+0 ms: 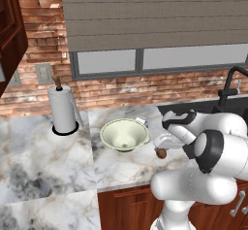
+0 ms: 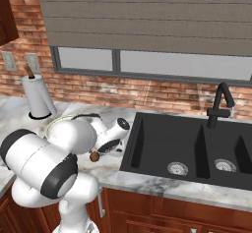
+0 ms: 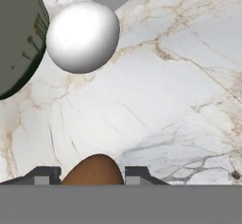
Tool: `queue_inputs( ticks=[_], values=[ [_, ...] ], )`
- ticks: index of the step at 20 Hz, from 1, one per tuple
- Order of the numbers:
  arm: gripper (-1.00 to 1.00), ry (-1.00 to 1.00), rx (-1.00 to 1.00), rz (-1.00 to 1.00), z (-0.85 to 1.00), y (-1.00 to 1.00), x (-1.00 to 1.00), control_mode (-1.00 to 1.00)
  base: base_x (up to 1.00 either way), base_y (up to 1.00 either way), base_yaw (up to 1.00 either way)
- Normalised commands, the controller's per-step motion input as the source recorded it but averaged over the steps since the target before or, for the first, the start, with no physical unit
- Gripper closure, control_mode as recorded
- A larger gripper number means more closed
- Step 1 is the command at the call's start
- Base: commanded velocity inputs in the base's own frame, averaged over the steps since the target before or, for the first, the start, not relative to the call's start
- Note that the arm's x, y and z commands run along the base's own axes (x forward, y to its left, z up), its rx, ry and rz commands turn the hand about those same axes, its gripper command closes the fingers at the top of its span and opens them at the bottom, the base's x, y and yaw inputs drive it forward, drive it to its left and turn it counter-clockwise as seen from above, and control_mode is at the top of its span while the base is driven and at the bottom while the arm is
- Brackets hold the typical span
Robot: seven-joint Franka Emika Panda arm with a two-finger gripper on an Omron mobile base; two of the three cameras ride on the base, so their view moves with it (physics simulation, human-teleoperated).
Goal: Gather the eggs and milk located in the vicinity of the sink area and place them right next to the bowl.
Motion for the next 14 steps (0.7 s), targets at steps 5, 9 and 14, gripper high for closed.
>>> queue_inputs(
  ticks=[5, 9, 14],
  values=[
    [1.00, 0.01, 0.00, 0.00, -0.01, 0.00, 0.00, -1.00, 0.00, 0.00, 0.00],
    [1.00, 0.00, 0.00, 0.00, 0.00, 0.00, -0.04, -1.00, 0.00, 0.00, 0.00],
    [1.00, -0.05, 0.00, 0.00, -0.02, 0.11, 0.00, -1.00, 0.00, 0.00, 0.00]
  ],
)
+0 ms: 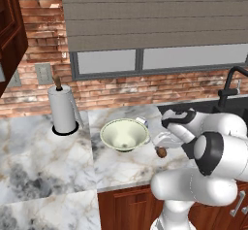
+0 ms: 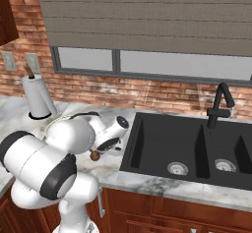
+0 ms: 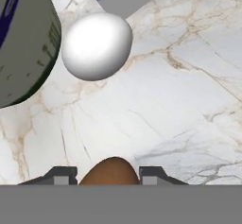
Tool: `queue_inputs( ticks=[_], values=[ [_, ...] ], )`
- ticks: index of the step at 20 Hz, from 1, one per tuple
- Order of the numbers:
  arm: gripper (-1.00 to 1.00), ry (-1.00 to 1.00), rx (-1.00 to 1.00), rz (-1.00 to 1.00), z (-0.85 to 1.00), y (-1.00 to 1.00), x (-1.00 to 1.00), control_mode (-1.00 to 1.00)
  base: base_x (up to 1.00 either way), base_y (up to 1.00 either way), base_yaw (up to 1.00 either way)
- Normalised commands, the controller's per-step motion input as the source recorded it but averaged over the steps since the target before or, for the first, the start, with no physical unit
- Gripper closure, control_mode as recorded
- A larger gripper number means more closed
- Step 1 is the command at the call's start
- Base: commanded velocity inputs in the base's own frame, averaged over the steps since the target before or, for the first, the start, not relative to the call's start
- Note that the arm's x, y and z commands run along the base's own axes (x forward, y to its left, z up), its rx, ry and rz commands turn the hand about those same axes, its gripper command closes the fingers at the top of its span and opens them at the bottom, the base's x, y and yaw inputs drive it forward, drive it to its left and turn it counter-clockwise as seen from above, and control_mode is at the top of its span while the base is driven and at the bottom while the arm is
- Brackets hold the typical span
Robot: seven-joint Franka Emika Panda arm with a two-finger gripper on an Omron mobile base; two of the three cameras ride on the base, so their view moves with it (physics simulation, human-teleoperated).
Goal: Gather the eggs and milk located in the vicinity of the sink area and place them right next to the bowl.
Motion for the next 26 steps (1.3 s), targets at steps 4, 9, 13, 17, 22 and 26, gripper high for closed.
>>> queue_inputs(
  ticks=[4, 9, 13, 17, 22, 26],
  values=[
    [1.00, -0.08, 0.00, 0.00, -0.06, 0.27, -0.01, -1.00, 0.00, 0.00, 0.00],
    [1.00, -0.07, 0.00, 0.00, -0.05, 0.22, 0.00, -1.00, 0.00, 0.00, 0.00],
    [1.00, -0.01, 0.00, 0.00, -0.01, 0.08, 0.00, -1.00, 0.00, 0.00, 0.00],
    [1.00, 0.00, 0.00, 0.00, -0.01, 0.01, 0.00, -1.00, 0.00, 0.00, 0.00],
    [1.00, 0.00, 0.00, 0.00, 0.00, 0.00, 0.00, -1.00, 0.00, 0.00, 0.00],
    [1.00, 0.00, 0.02, 0.00, 0.00, 0.00, 0.00, -1.00, 0.00, 0.00, 0.00]
  ],
)
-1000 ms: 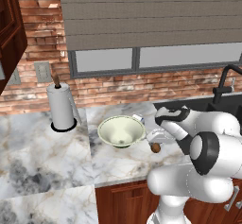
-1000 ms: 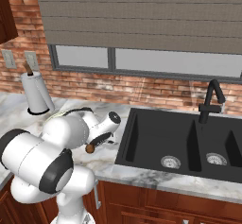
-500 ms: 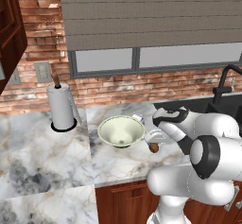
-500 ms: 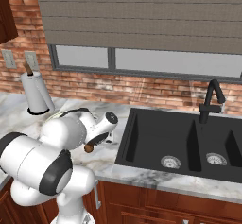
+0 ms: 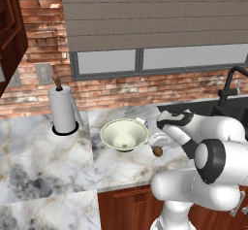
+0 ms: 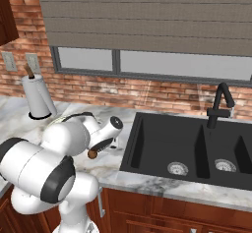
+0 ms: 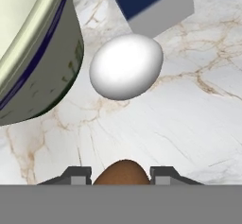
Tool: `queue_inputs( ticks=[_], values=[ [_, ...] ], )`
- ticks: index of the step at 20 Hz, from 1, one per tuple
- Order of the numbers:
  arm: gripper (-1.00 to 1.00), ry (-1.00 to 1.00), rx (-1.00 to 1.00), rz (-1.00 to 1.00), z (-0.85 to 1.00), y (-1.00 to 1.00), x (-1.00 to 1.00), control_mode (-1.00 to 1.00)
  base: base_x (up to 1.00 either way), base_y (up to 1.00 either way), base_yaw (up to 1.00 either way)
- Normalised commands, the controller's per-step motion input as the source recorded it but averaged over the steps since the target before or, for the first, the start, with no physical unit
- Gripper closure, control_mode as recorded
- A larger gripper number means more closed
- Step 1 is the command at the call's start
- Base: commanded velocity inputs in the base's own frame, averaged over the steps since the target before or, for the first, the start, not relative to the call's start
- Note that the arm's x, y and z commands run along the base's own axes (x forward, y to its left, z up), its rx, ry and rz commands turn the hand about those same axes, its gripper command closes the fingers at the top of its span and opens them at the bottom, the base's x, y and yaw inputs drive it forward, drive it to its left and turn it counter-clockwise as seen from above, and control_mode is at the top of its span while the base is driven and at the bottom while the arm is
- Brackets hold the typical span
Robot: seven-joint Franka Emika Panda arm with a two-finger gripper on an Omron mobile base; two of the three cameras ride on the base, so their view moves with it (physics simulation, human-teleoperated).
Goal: Gather the eggs and milk located in the vicinity of the sink area and place them right next to the bowl.
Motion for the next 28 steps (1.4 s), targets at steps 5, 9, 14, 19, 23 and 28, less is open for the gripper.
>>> queue_inputs(
  ticks=[5, 9, 14, 19, 23, 28],
  values=[
    [1.00, 0.00, 0.02, 0.03, 0.00, -0.01, 0.00, -1.00, 0.00, 0.00, 0.00],
    [1.00, -0.04, 0.01, 0.09, 0.00, -0.05, -0.01, -1.00, 0.00, 0.00, 0.00],
    [1.00, -0.07, 0.02, 0.11, 0.00, -0.08, 0.00, -1.00, 0.00, 0.00, 0.00],
    [1.00, -0.10, 0.05, 0.12, 0.00, -0.11, 0.00, -1.00, 0.00, 0.00, 0.00],
    [1.00, -0.14, 0.06, 0.15, 0.00, 0.00, 0.00, -1.00, 0.00, 0.00, 0.00],
    [1.00, -0.21, 0.02, 0.16, 0.00, 0.00, 0.00, -1.00, 0.00, 0.00, 0.00]
  ],
)
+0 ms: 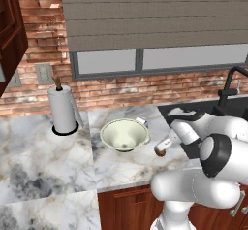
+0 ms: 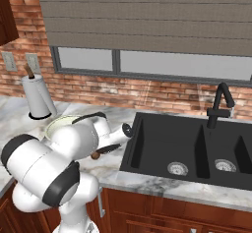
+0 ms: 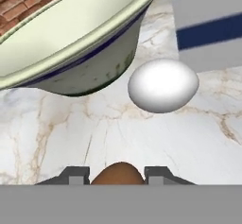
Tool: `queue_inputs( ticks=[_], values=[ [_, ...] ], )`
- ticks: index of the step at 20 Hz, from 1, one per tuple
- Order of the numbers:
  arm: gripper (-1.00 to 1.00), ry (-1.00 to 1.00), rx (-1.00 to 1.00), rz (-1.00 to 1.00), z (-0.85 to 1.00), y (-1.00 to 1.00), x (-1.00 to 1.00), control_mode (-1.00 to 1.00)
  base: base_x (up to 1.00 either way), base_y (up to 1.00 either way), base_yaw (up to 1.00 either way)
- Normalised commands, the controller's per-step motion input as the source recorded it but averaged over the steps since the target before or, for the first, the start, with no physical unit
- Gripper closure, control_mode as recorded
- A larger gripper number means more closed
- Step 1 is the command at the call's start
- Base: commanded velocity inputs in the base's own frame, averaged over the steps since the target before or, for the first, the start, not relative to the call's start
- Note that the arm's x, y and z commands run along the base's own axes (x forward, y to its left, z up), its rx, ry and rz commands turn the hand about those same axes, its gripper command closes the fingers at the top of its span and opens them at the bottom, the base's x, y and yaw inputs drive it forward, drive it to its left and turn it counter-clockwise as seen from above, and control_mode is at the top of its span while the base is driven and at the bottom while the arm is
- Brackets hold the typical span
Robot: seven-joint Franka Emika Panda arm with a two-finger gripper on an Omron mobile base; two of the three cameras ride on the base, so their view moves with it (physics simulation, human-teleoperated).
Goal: Gather the eggs and milk located in the vicinity of the sink area and place them right next to the bowl.
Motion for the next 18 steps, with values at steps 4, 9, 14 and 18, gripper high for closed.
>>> queue_inputs(
  ticks=[4, 9, 14, 18],
  values=[
    [1.00, -0.19, 0.00, 0.12, 0.00, 0.00, 0.00, -1.00, 0.00, 0.00, 0.00],
    [1.00, -0.16, 0.00, 0.09, 0.00, 0.08, 0.00, -1.00, 0.00, 0.00, 0.00],
    [1.00, -0.13, 0.00, 0.05, 0.00, 0.26, 0.00, -1.00, 0.00, 0.00, 0.00],
    [1.00, -0.08, 0.00, 0.03, 0.00, 0.28, 0.00, -1.00, 0.00, 0.00, 0.00]
  ],
)
